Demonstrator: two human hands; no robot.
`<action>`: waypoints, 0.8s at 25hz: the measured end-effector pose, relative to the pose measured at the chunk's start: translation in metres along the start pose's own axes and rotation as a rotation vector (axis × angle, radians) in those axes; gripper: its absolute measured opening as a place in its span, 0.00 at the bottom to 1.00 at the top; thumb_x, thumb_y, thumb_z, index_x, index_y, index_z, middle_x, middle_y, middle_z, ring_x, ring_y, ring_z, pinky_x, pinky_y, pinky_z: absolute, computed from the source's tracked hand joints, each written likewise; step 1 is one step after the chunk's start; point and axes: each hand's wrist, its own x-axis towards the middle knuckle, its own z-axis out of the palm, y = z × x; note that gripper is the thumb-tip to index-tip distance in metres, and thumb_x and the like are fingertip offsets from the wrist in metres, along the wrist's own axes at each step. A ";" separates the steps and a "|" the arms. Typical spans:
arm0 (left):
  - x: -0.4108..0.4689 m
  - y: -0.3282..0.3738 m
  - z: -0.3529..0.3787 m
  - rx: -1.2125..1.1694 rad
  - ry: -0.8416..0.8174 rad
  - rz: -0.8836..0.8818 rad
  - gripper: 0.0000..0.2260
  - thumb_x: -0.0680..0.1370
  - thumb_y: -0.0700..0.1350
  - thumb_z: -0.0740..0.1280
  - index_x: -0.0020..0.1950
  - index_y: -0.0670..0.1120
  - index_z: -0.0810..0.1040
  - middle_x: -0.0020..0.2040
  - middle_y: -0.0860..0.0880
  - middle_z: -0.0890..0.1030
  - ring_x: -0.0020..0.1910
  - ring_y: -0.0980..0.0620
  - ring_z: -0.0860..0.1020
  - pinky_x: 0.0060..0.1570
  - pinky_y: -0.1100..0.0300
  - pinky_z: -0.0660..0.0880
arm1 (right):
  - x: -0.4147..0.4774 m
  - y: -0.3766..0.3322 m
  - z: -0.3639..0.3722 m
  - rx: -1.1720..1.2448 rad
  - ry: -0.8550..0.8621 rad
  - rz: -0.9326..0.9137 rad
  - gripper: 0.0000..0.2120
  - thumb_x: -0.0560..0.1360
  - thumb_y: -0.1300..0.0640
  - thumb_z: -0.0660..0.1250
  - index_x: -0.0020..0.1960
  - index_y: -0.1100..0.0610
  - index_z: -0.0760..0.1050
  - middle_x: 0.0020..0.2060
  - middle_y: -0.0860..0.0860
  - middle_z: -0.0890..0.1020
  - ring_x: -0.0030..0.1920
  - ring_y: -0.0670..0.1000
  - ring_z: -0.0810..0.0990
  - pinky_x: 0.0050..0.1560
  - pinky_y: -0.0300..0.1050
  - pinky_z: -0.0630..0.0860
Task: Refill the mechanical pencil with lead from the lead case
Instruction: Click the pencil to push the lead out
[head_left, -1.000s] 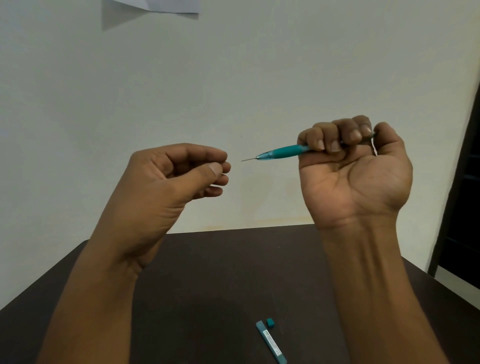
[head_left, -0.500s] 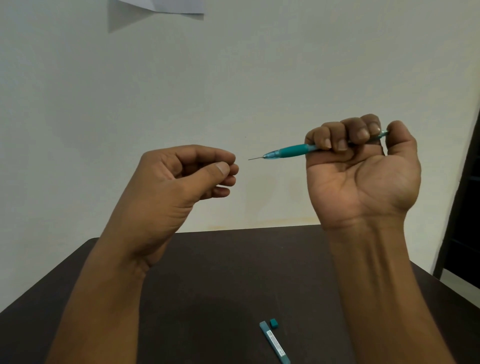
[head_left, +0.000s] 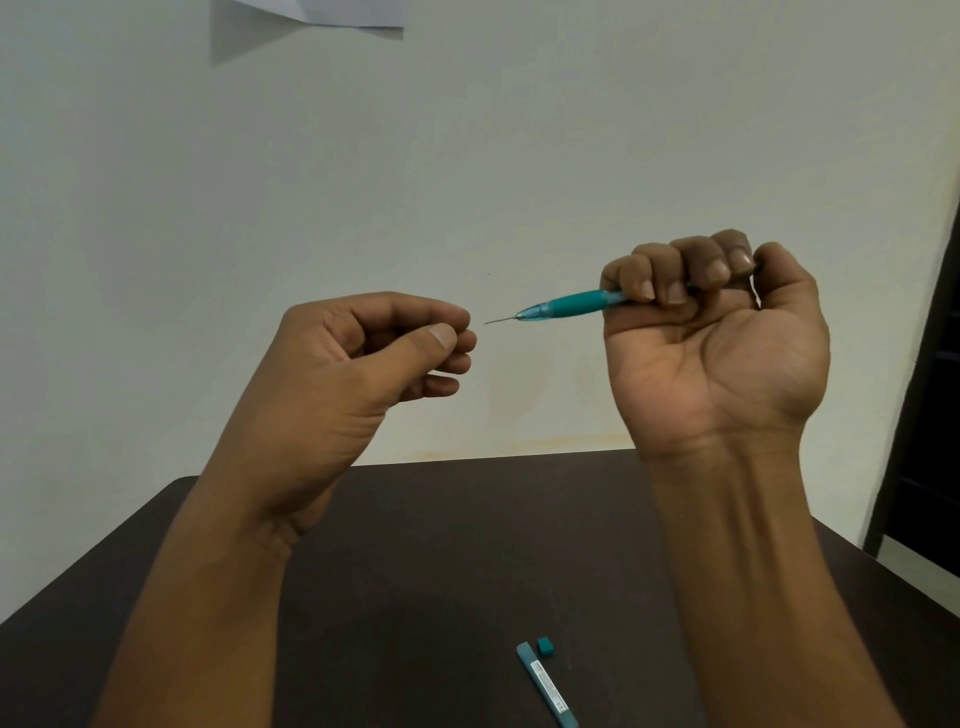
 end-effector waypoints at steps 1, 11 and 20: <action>0.000 0.000 0.000 0.003 -0.001 0.001 0.07 0.77 0.42 0.69 0.52 0.47 0.86 0.46 0.46 0.88 0.48 0.46 0.87 0.51 0.52 0.83 | 0.000 0.000 0.000 -0.002 0.000 -0.003 0.19 0.82 0.52 0.52 0.34 0.57 0.65 0.26 0.51 0.66 0.26 0.50 0.61 0.30 0.42 0.63; 0.000 0.000 0.000 0.004 -0.005 -0.008 0.08 0.79 0.40 0.68 0.52 0.46 0.86 0.47 0.46 0.88 0.49 0.46 0.87 0.51 0.52 0.84 | 0.002 -0.002 -0.001 -0.024 0.002 -0.001 0.19 0.82 0.51 0.52 0.34 0.57 0.65 0.26 0.50 0.66 0.26 0.50 0.61 0.31 0.42 0.63; -0.001 -0.001 -0.002 0.095 -0.109 -0.038 0.08 0.77 0.42 0.70 0.54 0.47 0.86 0.47 0.48 0.88 0.51 0.49 0.86 0.54 0.54 0.82 | 0.004 -0.013 0.001 -0.171 -0.045 0.003 0.20 0.82 0.51 0.51 0.34 0.57 0.64 0.27 0.50 0.66 0.28 0.50 0.60 0.32 0.43 0.62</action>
